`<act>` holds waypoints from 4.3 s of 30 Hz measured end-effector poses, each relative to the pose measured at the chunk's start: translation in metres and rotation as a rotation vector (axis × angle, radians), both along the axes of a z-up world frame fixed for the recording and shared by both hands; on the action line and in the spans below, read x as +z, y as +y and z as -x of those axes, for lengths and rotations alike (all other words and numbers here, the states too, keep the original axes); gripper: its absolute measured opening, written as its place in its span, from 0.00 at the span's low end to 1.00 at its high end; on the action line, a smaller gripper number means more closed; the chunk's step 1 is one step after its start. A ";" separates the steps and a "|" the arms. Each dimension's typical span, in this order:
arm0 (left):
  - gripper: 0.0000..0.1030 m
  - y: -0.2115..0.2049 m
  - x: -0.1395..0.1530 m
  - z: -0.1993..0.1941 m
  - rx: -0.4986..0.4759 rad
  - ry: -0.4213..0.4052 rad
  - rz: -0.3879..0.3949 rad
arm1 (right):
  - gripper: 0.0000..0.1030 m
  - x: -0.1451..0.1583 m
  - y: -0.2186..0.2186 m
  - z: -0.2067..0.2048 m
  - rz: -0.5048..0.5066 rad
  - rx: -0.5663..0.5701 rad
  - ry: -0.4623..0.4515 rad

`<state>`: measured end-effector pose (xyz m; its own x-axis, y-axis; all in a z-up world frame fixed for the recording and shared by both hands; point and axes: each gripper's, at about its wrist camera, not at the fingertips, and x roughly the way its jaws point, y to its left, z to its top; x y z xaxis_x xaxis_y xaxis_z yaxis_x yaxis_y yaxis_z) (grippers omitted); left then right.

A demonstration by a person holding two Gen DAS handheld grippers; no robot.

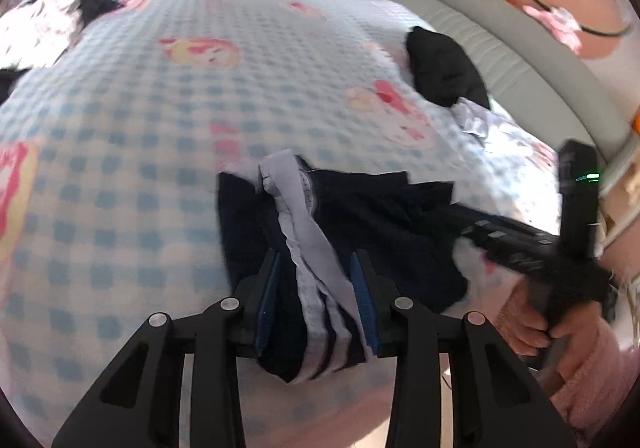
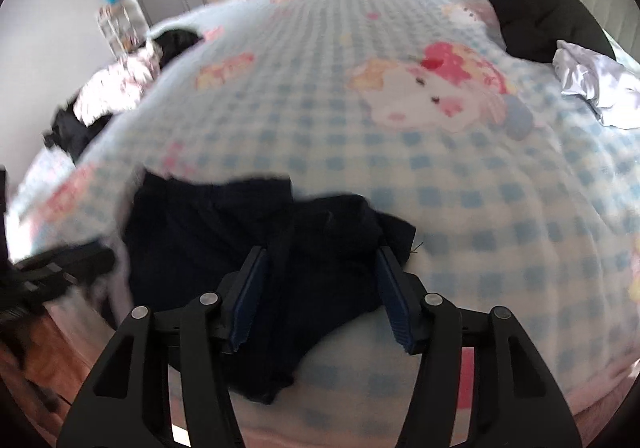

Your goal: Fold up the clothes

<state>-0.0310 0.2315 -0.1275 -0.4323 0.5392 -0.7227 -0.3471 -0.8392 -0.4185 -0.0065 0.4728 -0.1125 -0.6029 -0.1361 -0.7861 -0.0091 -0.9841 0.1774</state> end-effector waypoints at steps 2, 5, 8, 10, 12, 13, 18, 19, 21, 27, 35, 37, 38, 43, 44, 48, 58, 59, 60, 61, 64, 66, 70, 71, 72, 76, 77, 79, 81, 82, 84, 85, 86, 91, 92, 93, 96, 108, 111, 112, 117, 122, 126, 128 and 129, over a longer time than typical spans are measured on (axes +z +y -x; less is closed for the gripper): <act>0.36 -0.004 -0.007 0.004 0.020 -0.034 -0.015 | 0.58 0.006 -0.004 0.004 -0.006 0.011 0.010; 0.37 -0.004 -0.010 0.003 0.024 -0.040 -0.029 | 0.58 0.004 -0.016 0.016 -0.046 0.047 -0.002; 0.37 -0.006 -0.013 0.004 0.028 -0.038 -0.036 | 0.58 -0.008 -0.028 0.027 -0.086 0.079 -0.024; 0.36 -0.006 -0.014 0.005 0.030 -0.042 -0.044 | 0.58 -0.018 -0.031 0.032 -0.135 0.068 -0.044; 0.36 -0.007 -0.014 0.006 0.027 -0.042 -0.044 | 0.57 -0.024 -0.028 0.031 -0.157 0.046 -0.043; 0.36 -0.006 -0.014 0.006 0.021 -0.040 -0.028 | 0.57 -0.025 -0.025 0.029 -0.162 0.031 -0.036; 0.28 -0.006 -0.009 0.000 0.034 -0.033 0.013 | 0.56 -0.016 -0.002 0.017 -0.088 -0.046 0.002; 0.28 -0.009 -0.007 -0.002 0.038 -0.035 -0.004 | 0.56 -0.012 0.001 0.015 -0.075 -0.058 0.014; 0.30 -0.016 -0.003 -0.003 0.044 -0.059 -0.072 | 0.57 -0.002 0.004 0.009 -0.068 -0.066 0.045; 0.50 -0.023 0.003 -0.016 0.029 -0.078 -0.102 | 0.58 0.006 0.005 -0.018 0.054 -0.026 0.028; 0.50 -0.012 0.002 -0.024 0.005 -0.052 -0.056 | 0.58 -0.018 0.000 -0.035 0.034 -0.036 -0.050; 0.50 -0.016 0.005 -0.022 0.017 -0.041 -0.099 | 0.58 -0.016 -0.005 -0.034 0.030 -0.042 -0.045; 0.50 -0.016 0.005 -0.019 0.015 -0.047 -0.115 | 0.58 -0.012 -0.007 -0.035 0.017 -0.049 -0.036; 0.50 -0.017 0.008 -0.018 -0.001 -0.037 -0.122 | 0.58 0.014 -0.025 -0.040 -0.051 -0.003 0.063; 0.50 -0.017 0.009 -0.018 -0.008 -0.035 -0.124 | 0.58 0.020 -0.030 -0.041 -0.057 0.029 0.083; 0.49 -0.015 0.000 -0.016 -0.046 -0.096 -0.082 | 0.58 0.020 -0.048 -0.033 -0.043 0.138 0.057; 0.20 -0.022 -0.004 -0.032 -0.080 -0.155 0.088 | 0.56 -0.025 -0.038 -0.020 -0.083 0.074 -0.087; 0.20 -0.021 -0.004 -0.034 -0.086 -0.153 0.106 | 0.56 -0.025 -0.038 -0.019 -0.095 0.068 -0.085; 0.20 -0.021 -0.003 -0.036 -0.089 -0.151 0.129 | 0.56 -0.025 -0.038 -0.017 -0.103 0.066 -0.085; 0.20 -0.021 -0.004 -0.039 -0.083 -0.155 0.157 | 0.56 -0.024 -0.037 -0.017 -0.102 0.060 -0.082; 0.22 -0.033 -0.008 -0.044 -0.033 -0.190 0.178 | 0.56 -0.016 -0.023 -0.020 -0.061 0.018 -0.065; 0.23 -0.044 0.001 -0.045 0.020 -0.172 0.138 | 0.58 -0.007 -0.008 -0.027 -0.004 -0.028 -0.041; 0.24 -0.036 0.035 -0.045 0.016 -0.023 0.077 | 0.58 0.002 0.020 -0.040 0.069 -0.080 -0.027; 0.24 -0.028 0.039 -0.043 -0.007 -0.001 0.075 | 0.58 0.003 0.023 -0.042 0.072 -0.078 -0.027; 0.24 -0.020 0.038 -0.041 -0.036 0.003 0.075 | 0.58 0.004 0.022 -0.044 0.067 -0.065 -0.026; 0.24 0.014 0.014 -0.024 -0.120 -0.036 0.150 | 0.58 -0.004 0.005 -0.049 0.015 0.024 -0.042; 0.24 0.019 0.008 -0.020 -0.128 -0.046 0.169 | 0.58 -0.009 0.001 -0.049 -0.005 0.037 -0.052; 0.24 0.026 -0.001 -0.010 -0.133 -0.057 0.189 | 0.58 -0.019 -0.005 -0.049 -0.047 0.044 -0.074; 0.24 0.025 0.000 -0.005 -0.117 -0.049 0.194 | 0.57 -0.028 -0.005 -0.050 -0.102 0.024 -0.112; 0.24 0.023 0.003 -0.002 -0.106 -0.042 0.192 | 0.57 -0.030 -0.002 -0.052 -0.115 0.012 -0.126; 0.24 0.017 0.007 0.003 -0.083 -0.028 0.189 | 0.57 -0.033 0.003 -0.055 -0.128 -0.007 -0.153; 0.24 0.014 0.010 0.005 -0.073 -0.018 0.187 | 0.57 -0.031 0.005 -0.056 -0.123 -0.014 -0.153; 0.24 0.010 0.013 0.003 -0.066 -0.001 0.183 | 0.57 -0.028 0.007 -0.058 -0.112 -0.019 -0.147; 0.34 -0.003 0.033 -0.017 -0.023 0.084 0.106 | 0.58 -0.002 0.012 -0.063 -0.041 -0.033 -0.050; 0.34 -0.007 0.034 -0.017 -0.014 0.079 0.087 | 0.58 0.002 0.013 -0.059 -0.042 -0.038 -0.040; 0.34 -0.012 0.033 -0.015 -0.007 0.069 0.071 | 0.59 0.003 0.015 -0.054 -0.044 -0.043 -0.036; 0.34 -0.018 0.025 -0.006 0.019 0.043 0.091 | 0.59 0.002 0.024 -0.035 -0.007 -0.064 -0.055; 0.31 -0.001 0.007 0.020 0.022 -0.009 0.068 | 0.17 -0.031 0.081 0.036 0.521 -0.085 -0.193; 0.23 0.009 0.005 0.030 -0.016 0.002 0.127 | 0.11 -0.012 0.066 0.036 0.384 0.019 -0.138; 0.23 0.012 0.004 0.034 -0.032 0.008 0.137 | 0.11 -0.003 0.058 0.032 0.309 0.062 -0.111; 0.23 0.024 -0.011 0.052 -0.048 0.015 0.159 | 0.23 -0.006 0.045 0.034 -0.010 0.090 -0.096; 0.26 0.011 -0.006 0.044 0.018 0.028 0.101 | 0.39 -0.006 0.070 0.023 0.122 -0.031 -0.076; 0.27 -0.014 0.017 0.023 0.111 0.074 0.028 | 0.47 0.014 0.071 -0.002 0.186 -0.100 -0.001; 0.27 -0.013 0.023 0.014 0.066 0.083 -0.014 | 0.54 0.012 0.063 -0.011 0.212 -0.094 -0.027; 0.27 -0.009 0.025 0.008 0.031 0.096 -0.026 | 0.54 0.007 0.059 -0.014 0.236 -0.082 -0.053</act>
